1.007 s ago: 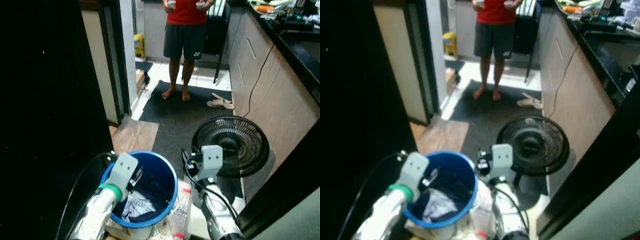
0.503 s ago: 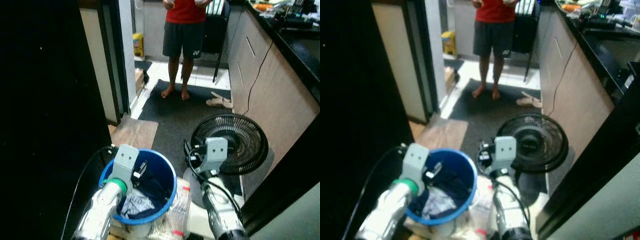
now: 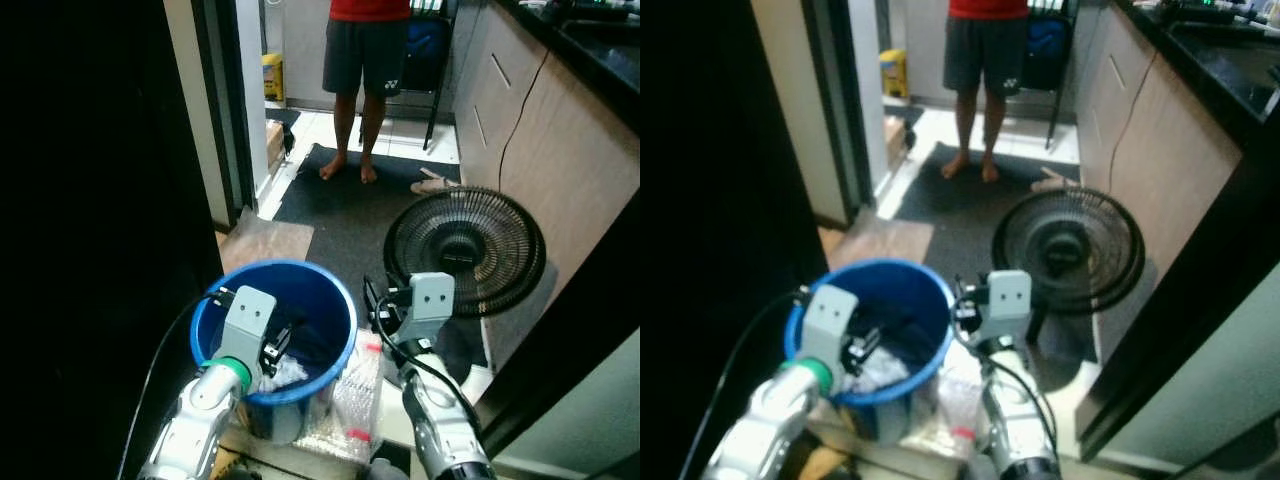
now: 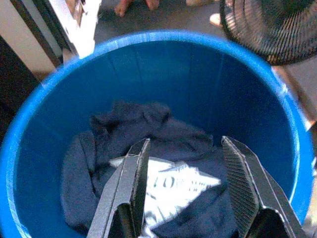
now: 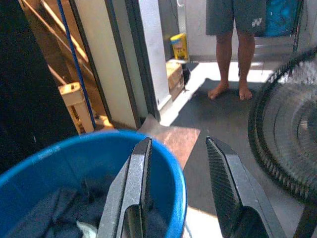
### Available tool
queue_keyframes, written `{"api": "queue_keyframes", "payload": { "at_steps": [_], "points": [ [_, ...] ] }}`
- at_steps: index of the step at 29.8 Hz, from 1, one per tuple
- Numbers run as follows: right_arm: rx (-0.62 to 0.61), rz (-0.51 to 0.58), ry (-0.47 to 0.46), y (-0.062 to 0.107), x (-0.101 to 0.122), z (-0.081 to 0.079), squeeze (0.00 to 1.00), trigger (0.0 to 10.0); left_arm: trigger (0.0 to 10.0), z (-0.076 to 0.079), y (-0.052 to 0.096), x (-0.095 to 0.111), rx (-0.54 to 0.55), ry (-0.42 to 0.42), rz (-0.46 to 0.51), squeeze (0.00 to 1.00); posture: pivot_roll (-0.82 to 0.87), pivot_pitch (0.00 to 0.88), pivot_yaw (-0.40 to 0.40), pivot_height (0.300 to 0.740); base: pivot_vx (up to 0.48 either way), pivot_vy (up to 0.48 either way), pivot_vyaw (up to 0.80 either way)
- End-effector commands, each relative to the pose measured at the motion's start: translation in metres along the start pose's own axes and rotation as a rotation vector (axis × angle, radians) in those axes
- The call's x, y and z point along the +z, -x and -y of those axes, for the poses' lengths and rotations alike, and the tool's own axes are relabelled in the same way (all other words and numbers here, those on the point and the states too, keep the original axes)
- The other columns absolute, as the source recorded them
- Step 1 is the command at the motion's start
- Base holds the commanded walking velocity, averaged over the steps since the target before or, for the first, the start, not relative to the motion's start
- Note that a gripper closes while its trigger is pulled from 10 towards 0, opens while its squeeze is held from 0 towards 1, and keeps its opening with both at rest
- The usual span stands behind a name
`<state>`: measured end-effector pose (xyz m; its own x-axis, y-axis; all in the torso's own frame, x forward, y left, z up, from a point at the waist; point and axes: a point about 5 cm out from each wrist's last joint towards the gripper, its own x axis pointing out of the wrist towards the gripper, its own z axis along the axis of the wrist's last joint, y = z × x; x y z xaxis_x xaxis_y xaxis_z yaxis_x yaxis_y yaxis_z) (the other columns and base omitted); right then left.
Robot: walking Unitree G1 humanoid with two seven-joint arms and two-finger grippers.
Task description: Clothes washing
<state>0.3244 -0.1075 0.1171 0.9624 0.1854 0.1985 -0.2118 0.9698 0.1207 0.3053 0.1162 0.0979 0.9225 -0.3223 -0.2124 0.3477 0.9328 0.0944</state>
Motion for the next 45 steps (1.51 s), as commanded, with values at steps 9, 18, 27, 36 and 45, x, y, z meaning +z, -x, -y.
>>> {"api": "queue_keyframes", "payload": {
  "at_steps": [9, 18, 27, 36, 45],
  "points": [
    [0.01, -0.01, -0.004, 0.001, 0.001, -0.002, 0.0, 10.0, 10.0, 0.001, 0.002, 0.027, -0.008, 0.064, 0.041, 0.0, -0.02, 0.051, 0.054, 0.56, 0.0, 0.0, 0.0],
    [0.01, -0.018, -0.007, 0.001, 0.001, -0.002, 0.0, 10.0, 10.0, 0.0, 0.001, 0.039, -0.012, 0.089, 0.054, 0.0, -0.02, 0.05, 0.057, 0.53, 0.0, 0.0, 0.0],
    [0.017, -0.004, -0.012, 0.0, 0.006, -0.003, 0.0, 10.0, 10.0, -0.018, 0.0, 0.068, 0.052, 0.13, 0.091, 0.0, -0.02, 0.046, 0.059, 0.485, 0.0, 0.0, 0.0],
    [0.022, 0.009, -0.017, -0.003, 0.011, -0.005, 0.0, 10.0, 10.0, -0.065, -0.006, 0.107, 0.203, 0.152, 0.099, 0.0, -0.02, 0.06, 0.059, 0.45, 0.0, 0.0, 0.0],
    [0.015, -0.008, -0.017, 0.002, 0.007, -0.002, 0.0, 10.0, 10.0, -0.084, -0.007, 0.078, 0.154, 0.395, -0.108, 0.0, -0.01, 0.088, 0.06, 0.43, 0.0, 0.0, 0.0]
  ]
}}
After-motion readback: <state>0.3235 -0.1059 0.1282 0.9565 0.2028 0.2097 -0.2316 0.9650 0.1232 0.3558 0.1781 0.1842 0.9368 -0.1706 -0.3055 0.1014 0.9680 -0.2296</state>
